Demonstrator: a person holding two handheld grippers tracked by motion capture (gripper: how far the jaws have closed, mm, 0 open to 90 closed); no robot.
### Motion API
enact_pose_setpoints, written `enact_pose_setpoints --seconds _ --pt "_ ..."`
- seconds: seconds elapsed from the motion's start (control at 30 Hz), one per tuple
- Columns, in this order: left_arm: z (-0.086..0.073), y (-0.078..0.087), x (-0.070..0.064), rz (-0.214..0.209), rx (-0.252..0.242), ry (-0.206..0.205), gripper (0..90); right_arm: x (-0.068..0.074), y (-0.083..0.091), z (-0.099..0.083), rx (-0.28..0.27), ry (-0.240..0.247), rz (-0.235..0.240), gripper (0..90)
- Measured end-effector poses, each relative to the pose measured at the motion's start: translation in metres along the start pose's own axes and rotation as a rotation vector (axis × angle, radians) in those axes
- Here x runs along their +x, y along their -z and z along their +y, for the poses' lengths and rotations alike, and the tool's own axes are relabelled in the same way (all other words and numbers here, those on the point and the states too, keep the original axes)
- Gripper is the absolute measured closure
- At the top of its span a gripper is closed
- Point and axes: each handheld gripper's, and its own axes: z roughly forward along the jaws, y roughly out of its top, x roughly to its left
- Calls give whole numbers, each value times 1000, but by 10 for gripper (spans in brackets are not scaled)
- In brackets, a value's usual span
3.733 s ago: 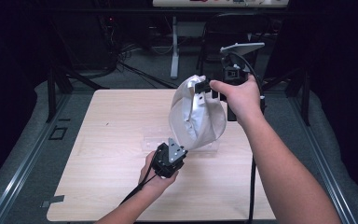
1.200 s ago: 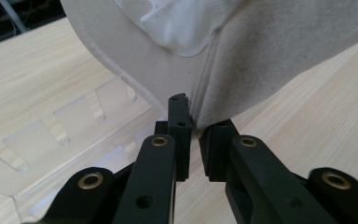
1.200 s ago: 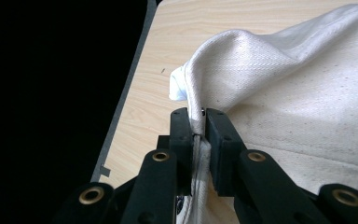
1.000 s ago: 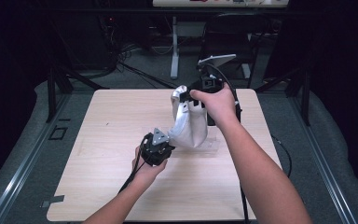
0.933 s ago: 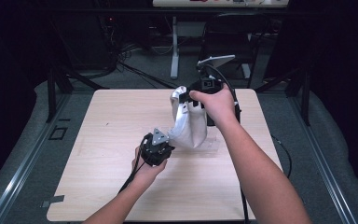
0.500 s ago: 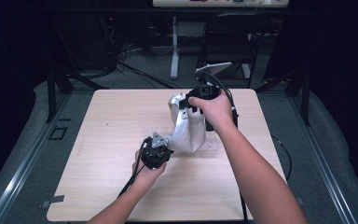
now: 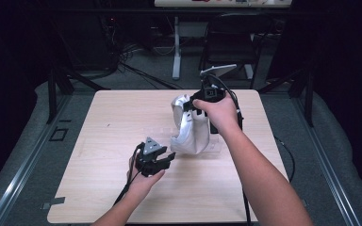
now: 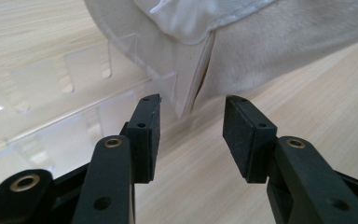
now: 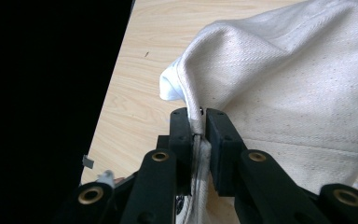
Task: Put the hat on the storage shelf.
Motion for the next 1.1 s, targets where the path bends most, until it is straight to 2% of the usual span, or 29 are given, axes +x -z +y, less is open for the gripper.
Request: enact_pose_setpoints --seconds 0.03,0.13,0.17,0.2,0.23,0.27,0.37,0.43,0.47,0.53,0.77,1.1 --pt "0 0 0 0 0 0 562 0 0 0 0 0 0 811" --pt "-8 17 7 4 2 15 562 1 0 -1 0 8 -5 808" --pt "-8 17 7 4 2 15 562 1 0 -1 0 8 -5 808" --pt "-13 24 11 12 4 19 562 1 0 -1 10 20 -7 803" --pt "-13 24 11 12 4 19 562 1 0 -1 10 20 -7 803" --pt "-17 29 17 22 -5 27 562 2 -1 -1 2 15 -10 802" --pt "-21 32 22 35 -14 41 556 3 -2 -1 -3 12 -14 801" --pt "-23 32 29 45 0 43 551 4 -3 -1 -1 13 -12 798" --pt "-25 34 33 52 -8 61 547 5 -3 -2 5 28 -15 794" --pt "-26 35 37 54 -8 65 541 6 -3 -3 1 28 -13 790" --pt "-27 35 43 69 -1 69 535 6 -3 -7 9 38 -8 763" --pt "-29 38 48 63 -12 88 519 3 -2 -10 4 40 4 642"
